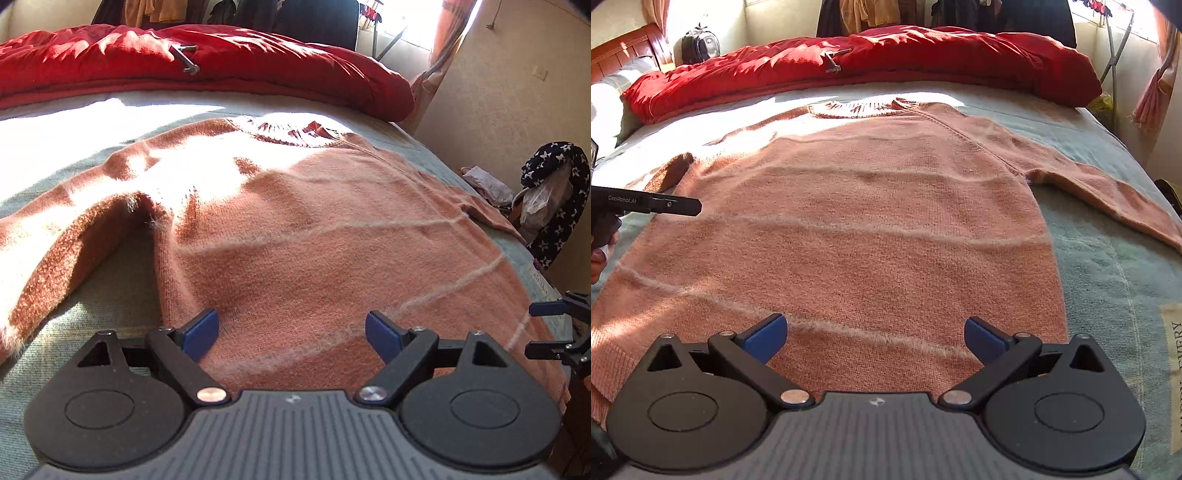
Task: Fold clothes
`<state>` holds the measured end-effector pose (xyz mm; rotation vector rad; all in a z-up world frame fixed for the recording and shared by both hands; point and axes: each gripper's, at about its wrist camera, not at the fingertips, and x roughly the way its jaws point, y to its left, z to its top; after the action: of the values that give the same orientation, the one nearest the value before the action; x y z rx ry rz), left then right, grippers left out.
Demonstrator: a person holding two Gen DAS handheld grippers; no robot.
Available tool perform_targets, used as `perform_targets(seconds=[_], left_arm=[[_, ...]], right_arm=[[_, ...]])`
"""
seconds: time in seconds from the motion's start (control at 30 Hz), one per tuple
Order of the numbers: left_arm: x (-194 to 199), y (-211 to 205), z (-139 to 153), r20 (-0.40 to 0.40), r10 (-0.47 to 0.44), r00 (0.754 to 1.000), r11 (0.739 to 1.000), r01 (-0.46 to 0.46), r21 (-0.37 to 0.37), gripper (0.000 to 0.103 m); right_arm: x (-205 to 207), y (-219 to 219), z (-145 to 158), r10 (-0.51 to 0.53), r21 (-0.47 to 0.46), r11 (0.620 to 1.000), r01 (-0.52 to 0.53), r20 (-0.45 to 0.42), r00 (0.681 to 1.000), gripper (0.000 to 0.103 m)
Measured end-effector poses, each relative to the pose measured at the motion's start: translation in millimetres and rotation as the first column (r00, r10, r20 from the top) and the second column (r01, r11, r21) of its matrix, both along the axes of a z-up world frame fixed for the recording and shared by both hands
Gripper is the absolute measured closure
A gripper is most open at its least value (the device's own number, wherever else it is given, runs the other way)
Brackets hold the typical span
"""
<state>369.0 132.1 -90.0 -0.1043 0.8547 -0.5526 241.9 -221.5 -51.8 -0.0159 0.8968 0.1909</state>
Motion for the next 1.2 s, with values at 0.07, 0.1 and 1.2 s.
perform_targets(seconds=[0.07, 0.1, 1.2], left_arm=[[-0.5, 11.4, 15.2, 0.018, -0.004, 1.000, 1.000, 0.004, 0.001, 0.017], [0.5, 19.1, 24.0, 0.040, -0.010, 0.999, 1.000, 0.010, -0.008, 0.016], [190.9, 134.3, -16.8, -0.124, -0.107, 0.987, 0.993, 0.112, 0.027, 0.059]], right_arm=[[3.7, 0.0, 0.0, 0.000, 0.006, 1.000, 0.000, 0.003, 1.000, 0.000], [5.7, 0.2, 1.2, 0.006, 0.013, 1.000, -0.006, 0.009, 1.000, 0.000], [28.9, 5.8, -5.1, -0.053, 0.027, 0.998, 0.055, -0.050, 0.997, 0.000]])
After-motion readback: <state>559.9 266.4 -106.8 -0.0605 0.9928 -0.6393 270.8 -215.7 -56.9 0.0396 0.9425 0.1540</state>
